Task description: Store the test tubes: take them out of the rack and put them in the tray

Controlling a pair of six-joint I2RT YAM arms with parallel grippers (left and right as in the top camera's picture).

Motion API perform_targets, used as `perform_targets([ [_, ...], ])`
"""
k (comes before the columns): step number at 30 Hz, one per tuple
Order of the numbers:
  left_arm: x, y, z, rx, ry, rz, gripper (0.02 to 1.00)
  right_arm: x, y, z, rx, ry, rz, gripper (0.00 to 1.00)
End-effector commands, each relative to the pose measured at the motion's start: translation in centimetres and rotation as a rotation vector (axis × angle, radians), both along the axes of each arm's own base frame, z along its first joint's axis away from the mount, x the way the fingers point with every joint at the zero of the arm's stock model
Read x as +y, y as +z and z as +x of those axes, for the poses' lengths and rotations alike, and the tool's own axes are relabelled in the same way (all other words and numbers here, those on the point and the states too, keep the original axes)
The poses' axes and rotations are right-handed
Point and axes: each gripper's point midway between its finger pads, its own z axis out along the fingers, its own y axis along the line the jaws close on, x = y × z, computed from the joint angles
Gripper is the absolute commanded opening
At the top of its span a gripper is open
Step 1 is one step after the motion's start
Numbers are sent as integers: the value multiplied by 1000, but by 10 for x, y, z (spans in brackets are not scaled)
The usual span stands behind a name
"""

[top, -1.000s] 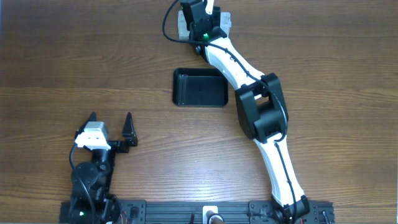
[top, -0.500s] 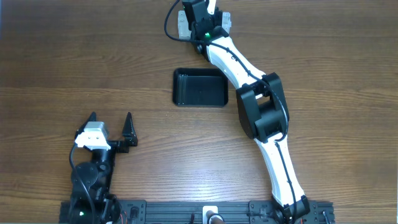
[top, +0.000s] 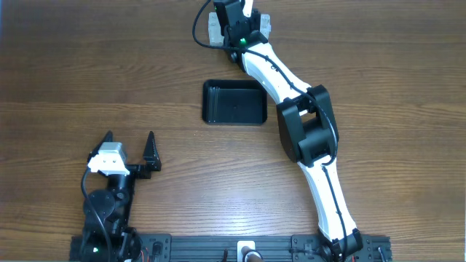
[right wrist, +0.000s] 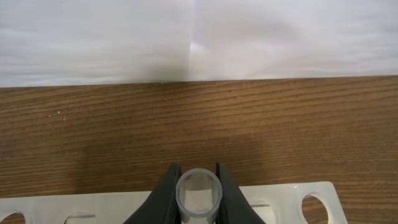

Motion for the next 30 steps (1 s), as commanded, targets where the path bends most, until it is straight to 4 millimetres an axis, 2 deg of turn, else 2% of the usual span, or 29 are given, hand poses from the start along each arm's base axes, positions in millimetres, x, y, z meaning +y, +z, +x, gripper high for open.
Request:
perform_targets([
  [1,0,0,0,-4,-6,14,1000,-3,11,5,-29,-20,9,71],
  [4,0,0,0,-4,-6,14,998,1,30,3,-54,-9,10,71],
  [7,0,0,0,-4,-6,14,1000,0,67,-1,-110,-25,-1,69],
  [9,0,0,0,-4,-6,14,998,0,101,-7,-159,-31,-12,64],
  [12,0,0,0,-4,-6,14,1000,2,164,-20,-255,-25,-22,69],
  [16,0,0,0,-4,-6,14,996,2,250,-49,-391,-27,-16,69],
  [18,0,0,0,-4,-6,14,1000,2,278,-66,-425,-32,0,66],
  [20,0,0,0,-4,-6,14,1000,7,291,-81,-414,-13,2,66],
  [22,0,0,0,-4,-6,14,1000,13,283,-96,-353,-5,29,64],
  [25,0,0,0,-4,-6,14,1000,21,245,-117,-194,-7,66,62],
  [30,0,0,0,-4,-6,14,1000,36,147,-152,167,27,158,62],
])
